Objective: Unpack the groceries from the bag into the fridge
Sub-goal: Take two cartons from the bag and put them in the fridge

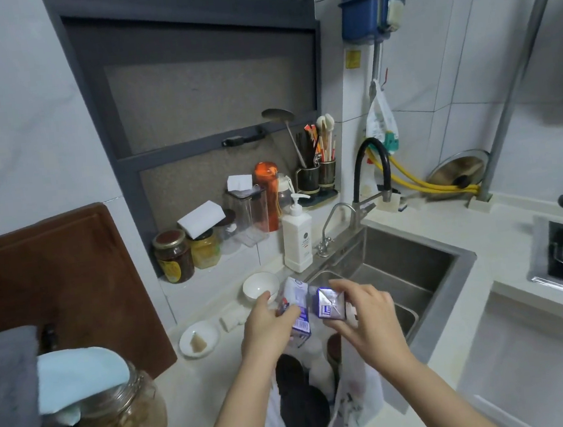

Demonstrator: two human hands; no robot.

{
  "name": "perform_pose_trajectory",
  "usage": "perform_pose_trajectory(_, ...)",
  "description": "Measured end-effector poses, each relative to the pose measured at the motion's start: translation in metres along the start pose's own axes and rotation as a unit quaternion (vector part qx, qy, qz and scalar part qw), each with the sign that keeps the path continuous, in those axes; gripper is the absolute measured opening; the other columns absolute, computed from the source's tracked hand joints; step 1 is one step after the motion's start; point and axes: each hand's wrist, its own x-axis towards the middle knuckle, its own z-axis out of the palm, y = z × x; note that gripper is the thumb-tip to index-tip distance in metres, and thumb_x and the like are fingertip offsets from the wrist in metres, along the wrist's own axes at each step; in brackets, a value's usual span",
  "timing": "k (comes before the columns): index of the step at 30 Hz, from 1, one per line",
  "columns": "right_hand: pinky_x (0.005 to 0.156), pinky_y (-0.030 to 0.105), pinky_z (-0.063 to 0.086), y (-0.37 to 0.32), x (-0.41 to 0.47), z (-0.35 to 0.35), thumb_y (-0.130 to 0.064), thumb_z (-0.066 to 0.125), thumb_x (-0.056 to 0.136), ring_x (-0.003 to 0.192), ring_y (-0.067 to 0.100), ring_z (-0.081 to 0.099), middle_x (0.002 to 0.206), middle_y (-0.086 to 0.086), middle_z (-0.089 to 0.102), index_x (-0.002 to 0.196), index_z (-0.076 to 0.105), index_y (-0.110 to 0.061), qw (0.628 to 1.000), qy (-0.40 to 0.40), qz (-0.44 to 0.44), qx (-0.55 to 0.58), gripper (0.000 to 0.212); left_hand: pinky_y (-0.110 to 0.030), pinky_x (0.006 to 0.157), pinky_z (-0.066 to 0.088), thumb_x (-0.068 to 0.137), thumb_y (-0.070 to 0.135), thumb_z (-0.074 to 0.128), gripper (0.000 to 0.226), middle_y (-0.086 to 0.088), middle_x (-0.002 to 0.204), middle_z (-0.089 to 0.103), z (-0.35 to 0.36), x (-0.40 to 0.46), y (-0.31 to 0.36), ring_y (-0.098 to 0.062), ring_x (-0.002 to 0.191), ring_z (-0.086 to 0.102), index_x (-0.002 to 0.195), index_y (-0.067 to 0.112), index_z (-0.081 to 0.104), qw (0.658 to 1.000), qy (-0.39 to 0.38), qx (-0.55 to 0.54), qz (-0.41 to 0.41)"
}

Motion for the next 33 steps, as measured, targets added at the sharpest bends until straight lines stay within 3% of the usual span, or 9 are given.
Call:
perform_pose_trajectory(2,0.079,0.025,0.036,-0.006,0.001,-0.008,-0.034,0.075,0.072,0.092,0.003,0.052,0.103,-0.023,0.059,0.11,0.052,-0.035,0.994,0.029,0.041,0.1,0.044,-0.029,0.054,0.056,0.081,0.017,0.067,0.07,-0.013,0.115,0.065,-0.001,-0.004,0.012,-0.021,0.075,0.065,0.144,0.01,0.035,0.991,-0.016,-0.132,-0.019)
perform_pose_trajectory(4,0.074,0.025,0.046,-0.012,0.001,-0.016,-0.02,0.077,0.074,0.084,0.005,0.059,0.101,-0.015,0.062,0.106,0.051,-0.032,0.962,0.049,0.104,0.249,0.044,-0.029,0.059,0.054,0.085,0.006,0.065,0.059,-0.01,0.101,0.066,-0.001,-0.011,0.02,-0.017,0.069,0.065,0.139,0.008,0.04,0.98,-0.039,-0.193,-0.023)
perform_pose_trajectory(7,0.074,0.032,0.053,-0.014,-0.003,-0.024,-0.009,0.074,0.077,0.083,0.001,0.062,0.103,-0.002,0.063,0.105,0.048,-0.026,0.897,0.096,0.176,0.395,0.042,-0.029,0.059,0.055,0.086,0.0,0.06,0.021,-0.006,0.083,0.068,0.0,-0.018,0.024,-0.007,0.056,0.066,0.104,0.012,0.061,0.972,-0.08,-0.223,0.0)
perform_pose_trajectory(12,0.071,0.021,0.056,-0.002,-0.024,-0.033,-0.01,0.062,0.086,0.098,0.017,0.067,0.115,0.002,0.062,0.124,0.045,-0.028,0.749,0.141,0.278,0.585,0.046,-0.03,0.064,0.058,0.085,-0.002,0.059,0.028,-0.009,0.097,0.071,0.008,-0.024,0.029,-0.011,0.067,0.069,0.108,0.013,0.063,0.962,-0.127,-0.238,0.043)
perform_pose_trajectory(15,0.085,0.031,0.056,0.005,-0.036,-0.046,-0.002,0.06,0.083,0.098,0.031,0.065,0.116,0.011,0.063,0.117,0.05,-0.023,0.678,0.152,0.288,0.659,0.042,-0.025,0.056,0.056,0.084,-0.003,0.061,0.034,-0.008,0.101,0.07,0.028,-0.028,0.034,-0.015,0.07,0.068,0.115,0.011,0.06,0.959,-0.17,-0.219,0.062)
perform_pose_trajectory(18,0.091,0.039,0.052,0.011,-0.05,-0.061,0.008,0.069,0.068,0.096,0.031,0.064,0.109,0.016,0.065,0.11,0.051,-0.024,0.691,0.165,0.267,0.651,0.056,-0.024,0.055,0.055,0.081,-0.006,0.065,0.044,-0.006,0.099,0.071,0.059,-0.035,0.036,-0.013,0.072,0.071,0.119,0.013,0.056,0.947,-0.223,-0.214,0.084)
perform_pose_trajectory(24,0.076,0.025,0.056,0.038,-0.084,-0.103,0.013,0.062,0.067,0.082,0.017,0.067,0.093,0.005,0.071,0.109,0.042,-0.025,0.735,0.221,0.25,0.59,0.061,-0.03,0.068,0.06,0.076,-0.006,0.071,0.067,-0.014,0.113,0.068,0.118,-0.05,0.041,-0.028,0.102,0.066,0.132,0.019,0.043,0.908,-0.334,-0.225,0.118)
perform_pose_trajectory(29,0.092,0.037,0.048,0.049,-0.13,-0.144,0.005,0.062,0.067,0.092,0.019,0.064,0.102,0.007,0.068,0.113,0.04,-0.026,0.754,0.275,0.25,0.542,0.06,-0.045,0.093,0.053,0.065,0.009,0.079,0.086,-0.01,0.117,0.067,0.175,-0.084,0.04,-0.024,0.109,0.064,0.138,0.022,0.035,0.865,-0.432,-0.22,0.133)
perform_pose_trajectory(33,0.088,0.029,0.053,0.054,-0.172,-0.178,0.013,0.059,0.069,0.098,0.017,0.064,0.111,0.006,0.067,0.118,0.043,-0.029,0.751,0.334,0.242,0.515,0.067,-0.05,0.09,0.054,0.064,0.012,0.085,0.087,-0.01,0.121,0.063,0.219,-0.124,0.043,-0.024,0.112,0.063,0.136,0.027,0.037,0.821,-0.514,-0.213,0.13)
